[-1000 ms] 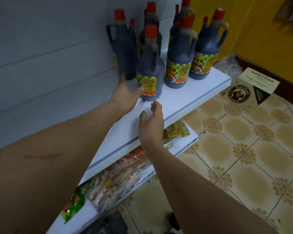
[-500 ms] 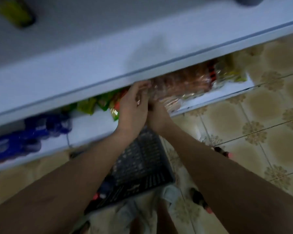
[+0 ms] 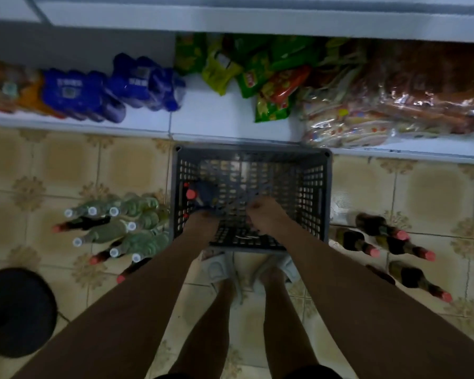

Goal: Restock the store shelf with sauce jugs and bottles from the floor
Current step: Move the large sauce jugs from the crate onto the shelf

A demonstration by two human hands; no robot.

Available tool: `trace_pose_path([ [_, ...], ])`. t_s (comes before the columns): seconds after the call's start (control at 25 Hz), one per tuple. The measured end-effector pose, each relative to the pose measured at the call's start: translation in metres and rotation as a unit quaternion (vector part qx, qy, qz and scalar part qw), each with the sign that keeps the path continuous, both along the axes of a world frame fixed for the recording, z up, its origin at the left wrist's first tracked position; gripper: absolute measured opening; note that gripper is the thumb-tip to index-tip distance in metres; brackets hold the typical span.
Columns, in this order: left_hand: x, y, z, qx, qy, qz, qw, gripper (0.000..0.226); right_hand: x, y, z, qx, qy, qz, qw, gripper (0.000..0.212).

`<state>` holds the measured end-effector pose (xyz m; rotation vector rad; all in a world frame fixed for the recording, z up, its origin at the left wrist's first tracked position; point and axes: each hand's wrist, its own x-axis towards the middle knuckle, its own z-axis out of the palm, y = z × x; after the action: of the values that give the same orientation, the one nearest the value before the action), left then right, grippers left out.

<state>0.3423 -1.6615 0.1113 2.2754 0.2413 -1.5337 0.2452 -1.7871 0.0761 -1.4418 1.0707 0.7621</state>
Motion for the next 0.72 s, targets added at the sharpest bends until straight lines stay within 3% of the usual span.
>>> trace_pose_path([
  [0.16,0.002,0.046,-0.032,0.050,0.096,0.287,0.952,0.009,0.018,0.042,-0.020,0.013,0.028,0.020,0.999,0.026],
  [0.32,-0.007,0.059,-0.076,-0.006,0.165,0.474,0.865,0.021,0.044,0.059,-0.047,0.015,0.026,0.049,0.998,0.032],
  [0.52,-0.007,0.058,-0.126,-0.040,0.138,0.564,0.813,0.026,0.080,0.082,-0.086,-0.008,-0.004,0.067,0.998,0.030],
  [0.6,-0.006,0.061,-0.144,-0.033,0.130,0.585,0.800,0.023,0.093,0.090,-0.102,-0.002,-0.012,0.072,0.997,0.006],
  [0.72,-0.005,0.068,-0.158,-0.050,0.164,0.591,0.788,0.021,0.106,0.102,-0.132,0.014,0.002,0.089,0.996,0.044],
])
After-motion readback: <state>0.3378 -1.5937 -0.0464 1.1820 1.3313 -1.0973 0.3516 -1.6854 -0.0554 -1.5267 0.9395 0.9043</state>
